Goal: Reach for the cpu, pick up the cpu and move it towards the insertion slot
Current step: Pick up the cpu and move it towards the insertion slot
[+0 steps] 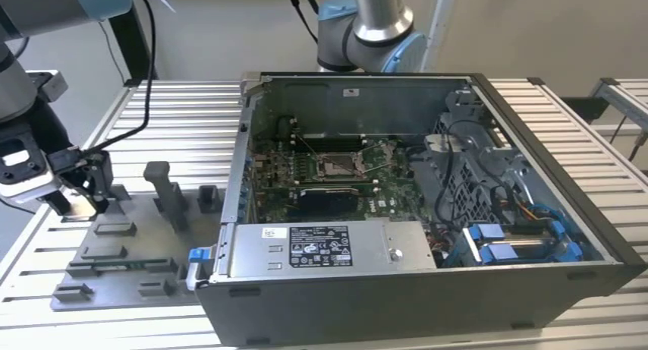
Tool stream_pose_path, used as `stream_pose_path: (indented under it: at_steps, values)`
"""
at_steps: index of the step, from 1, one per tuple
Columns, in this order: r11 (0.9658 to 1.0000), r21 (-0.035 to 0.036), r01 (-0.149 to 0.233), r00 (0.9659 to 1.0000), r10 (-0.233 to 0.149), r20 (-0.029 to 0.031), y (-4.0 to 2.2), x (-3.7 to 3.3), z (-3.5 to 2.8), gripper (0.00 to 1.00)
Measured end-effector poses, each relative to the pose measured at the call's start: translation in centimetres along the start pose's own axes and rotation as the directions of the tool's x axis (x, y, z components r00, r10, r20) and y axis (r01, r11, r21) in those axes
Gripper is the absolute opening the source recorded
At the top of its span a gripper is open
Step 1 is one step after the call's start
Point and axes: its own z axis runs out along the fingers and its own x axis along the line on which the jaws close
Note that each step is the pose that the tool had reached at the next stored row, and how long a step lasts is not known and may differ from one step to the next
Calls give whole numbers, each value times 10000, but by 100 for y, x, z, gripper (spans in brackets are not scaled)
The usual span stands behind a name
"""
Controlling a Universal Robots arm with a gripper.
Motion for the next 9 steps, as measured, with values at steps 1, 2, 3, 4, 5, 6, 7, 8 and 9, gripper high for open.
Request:
stream_pose_path:
  at_steps: [1, 2, 3, 4, 5, 6, 7, 8, 9]
  values:
    - [10000, 1, 0, 10000, 0, -1, 0, 0, -11, 0]
    - [10000, 1, -1, 10000, 1, -1, 1, 0, -23, 0]
    - [10000, 1, -1, 10000, 1, -1, 2, 0, -35, 0]
    - [10000, 1, 0, 10000, 0, -1, 2, 0, -46, 0]
    - [10000, 1, -1, 10000, 1, 0, 2, -1, -54, 0]
    - [10000, 1, 0, 10000, 0, -1, 3, -1, -64, 0]
    - [10000, 1, 0, 10000, 0, 0, 3, -1, -74, 0]
    - [10000, 1, -1, 10000, 1, -1, 3, -1, -83, 0]
    - [10000, 1, 0, 10000, 0, 0, 4, -1, -91, 0]
